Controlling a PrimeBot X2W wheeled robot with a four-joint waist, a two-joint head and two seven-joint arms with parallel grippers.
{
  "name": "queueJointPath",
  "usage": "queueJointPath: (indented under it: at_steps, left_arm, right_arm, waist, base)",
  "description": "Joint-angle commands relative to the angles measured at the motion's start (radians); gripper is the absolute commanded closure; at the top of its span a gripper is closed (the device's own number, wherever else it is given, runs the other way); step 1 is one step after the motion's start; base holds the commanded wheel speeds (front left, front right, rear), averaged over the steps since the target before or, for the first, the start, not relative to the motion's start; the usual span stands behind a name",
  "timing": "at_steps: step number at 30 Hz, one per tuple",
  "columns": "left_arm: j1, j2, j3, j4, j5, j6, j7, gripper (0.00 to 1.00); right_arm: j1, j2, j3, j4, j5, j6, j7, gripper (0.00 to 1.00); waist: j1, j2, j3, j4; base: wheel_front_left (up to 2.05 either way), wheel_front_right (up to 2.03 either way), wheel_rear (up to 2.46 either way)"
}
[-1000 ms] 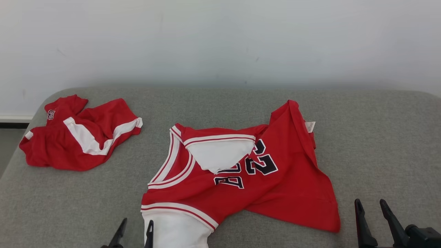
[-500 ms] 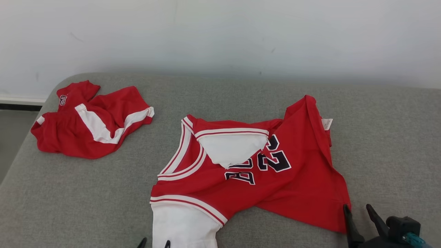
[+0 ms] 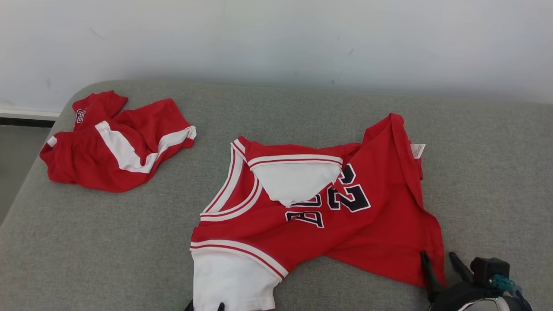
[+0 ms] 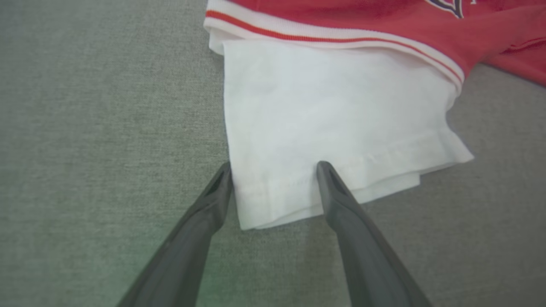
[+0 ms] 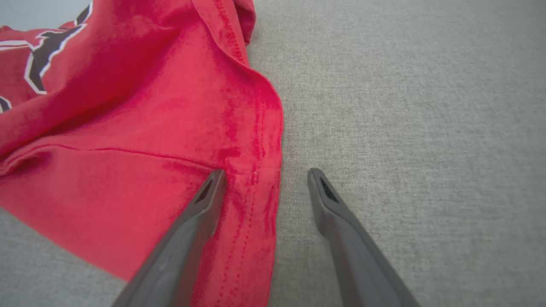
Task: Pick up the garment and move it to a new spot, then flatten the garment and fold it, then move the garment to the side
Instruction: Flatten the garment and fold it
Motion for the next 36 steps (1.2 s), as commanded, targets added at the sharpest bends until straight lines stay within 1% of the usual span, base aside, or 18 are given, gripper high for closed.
queueJointPath:
  at_steps: [1, 2, 3, 4, 5, 8, 10, 12, 16, 18, 22, 25, 28, 30, 33, 36]
  left_arm:
    - [-0.01, -0.004, -0.01, 0.015, -0.013, 0.001, -0.001, 0.0]
    - [-0.014, -0.006, -0.018, 0.027, -0.023, 0.001, 0.001, 0.0]
    - [-0.017, -0.007, -0.026, 0.037, -0.035, 0.001, 0.001, 0.25]
    - [-0.021, -0.009, -0.039, 0.049, -0.045, 0.001, 0.001, 0.67]
    - [-0.026, -0.011, -0.05, 0.058, -0.054, 0.0, 0.003, 1.0]
    - [-0.034, -0.012, -0.071, 0.062, -0.084, -0.001, 0.002, 1.0]
    - [-0.04, -0.01, -0.073, 0.038, -0.106, 0.0, 0.001, 1.0]
    - [-0.039, -0.01, -0.064, 0.002, -0.129, 0.0, 0.0, 1.0]
    - [-0.057, 0.013, -0.038, -0.104, -0.165, 0.002, -0.002, 1.0]
    - [-0.076, 0.024, -0.021, -0.166, -0.174, 0.002, -0.002, 1.0]
    - [-0.14, 0.055, -0.004, -0.265, -0.185, 0.002, -0.002, 1.0]
    - [-0.229, 0.089, -0.024, -0.305, -0.208, 0.002, -0.002, 1.0]
    - [-0.363, 0.138, -0.061, -0.321, -0.236, 0.002, 0.016, 1.0]
    - [-0.465, 0.146, -0.069, -0.338, -0.284, 0.002, 0.039, 1.0]
    - [-0.639, 0.181, -0.053, -0.35, -0.356, 0.002, 0.08, 1.0]
    - [-0.822, 0.198, -0.045, -0.338, -0.398, 0.002, 0.128, 1.0]
  right_arm:
    - [-0.009, 0.005, 0.012, 0.015, 0.01, -0.003, -0.001, 0.0]
    - [-0.018, 0.006, 0.021, 0.027, 0.016, -0.003, -0.002, 0.33]
    - [-0.026, 0.007, 0.031, 0.039, 0.022, -0.003, -0.002, 0.76]
    - [-0.032, 0.007, 0.041, 0.049, 0.027, -0.003, -0.002, 1.0]
    - [-0.039, 0.009, 0.049, 0.055, 0.036, -0.003, -0.003, 1.0]
    - [-0.045, 0.004, 0.065, 0.049, 0.06, -0.003, -0.007, 1.0]
    - [-0.043, -0.006, 0.071, 0.016, 0.07, -0.003, -0.008, 1.0]
    - [-0.029, -0.018, 0.064, -0.039, 0.075, -0.003, -0.009, 1.0]
    - [0.014, -0.037, 0.066, -0.175, 0.098, -0.003, -0.009, 1.0]
    - [0.019, -0.062, 0.079, -0.247, 0.098, -0.003, -0.01, 1.0]
    - [0.001, -0.089, 0.097, -0.365, 0.121, -0.003, -0.01, 1.0]
    - [-0.045, -0.102, 0.117, -0.425, 0.145, -0.003, -0.009, 1.0]
    - [-0.128, -0.107, 0.136, -0.45, 0.184, -0.003, -0.004, 1.0]
    - [-0.203, -0.11, 0.137, -0.465, 0.21, -0.003, -0.003, 1.0]
    - [-0.328, -0.11, 0.139, -0.478, 0.228, -0.003, 0.007, 1.0]
    - [-0.478, -0.125, 0.143, -0.481, 0.226, -0.003, 0.029, 1.0]
  waist:
    - [-0.0001, 0.0, 0.002, -0.001]
    - [-0.0001, 0.0, 0.004, -0.002]
    - [-0.0001, 0.0, 0.005, -0.004]
    - [-0.0001, 0.0, 0.006, -0.004]
    - [-0.0001, 0.0, 0.005, -0.004]
    - [-0.0001, 0.0, 0.004, -0.006]
    - [-0.0001, 0.0, 0.003, -0.008]
    - [-0.0001, 0.0, 0.003, -0.011]
    - [-0.0001, 0.0, 0.007, -0.021]
    - [-0.0001, 0.0, 0.012, -0.029]
    - [-0.0001, 0.0, 0.025, -0.052]
    - [-0.0001, 0.0, 0.047, -0.069]
    - [-0.0001, 0.0, 0.088, -0.087]
    - [-0.0001, 0.0, 0.124, -0.095]
    - [-0.0001, 0.0, 0.198, -0.11]
    - [-0.0001, 0.0, 0.284, -0.122]
  base:
    - [0.0, 0.0, 0.0]
    - [0.0, 0.0, 0.0]
    - [0.0, 0.0, 0.0]
    - [0.0, 0.0, 0.0]
    - [0.0, 0.0, 0.0]
    - [0.0, 0.0, 0.0]
    - [0.0, 0.0, 0.0]
    - [0.0, 0.0, 0.0]
    - [0.0, 0.0, 0.0]
    - [0.0, 0.0, 0.0]
    - [0.0, 0.0, 0.0]
    - [0.0, 0.0, 0.0]
    - [0.0, 0.0, 0.0]
    - [0.0, 0.0, 0.0]
    - [0.0, 0.0, 0.0]
    - [0.0, 0.0, 0.0]
